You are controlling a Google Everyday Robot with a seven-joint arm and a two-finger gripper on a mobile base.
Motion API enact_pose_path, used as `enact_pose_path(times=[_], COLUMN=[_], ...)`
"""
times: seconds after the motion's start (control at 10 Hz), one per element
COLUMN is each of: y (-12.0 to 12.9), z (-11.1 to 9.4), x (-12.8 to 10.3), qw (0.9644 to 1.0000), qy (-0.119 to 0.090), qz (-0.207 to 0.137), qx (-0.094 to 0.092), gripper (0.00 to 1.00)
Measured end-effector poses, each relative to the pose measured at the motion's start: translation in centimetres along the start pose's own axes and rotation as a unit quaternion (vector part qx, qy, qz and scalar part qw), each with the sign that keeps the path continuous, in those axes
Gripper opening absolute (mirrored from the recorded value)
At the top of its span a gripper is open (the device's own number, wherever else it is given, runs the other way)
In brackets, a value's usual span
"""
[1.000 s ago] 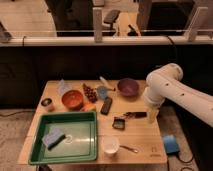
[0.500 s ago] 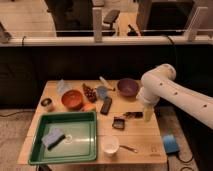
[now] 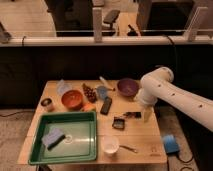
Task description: Place brush in tray
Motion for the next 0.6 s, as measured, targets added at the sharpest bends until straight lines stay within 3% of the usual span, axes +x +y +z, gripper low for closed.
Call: enact_pose_path(times=[0.6], y=[-0.5], z=[3.1], x=[-0.6], qw=[0.9996], qy=[-0.021], qz=[-0.018], qx=[-0.010], gripper=[0.80])
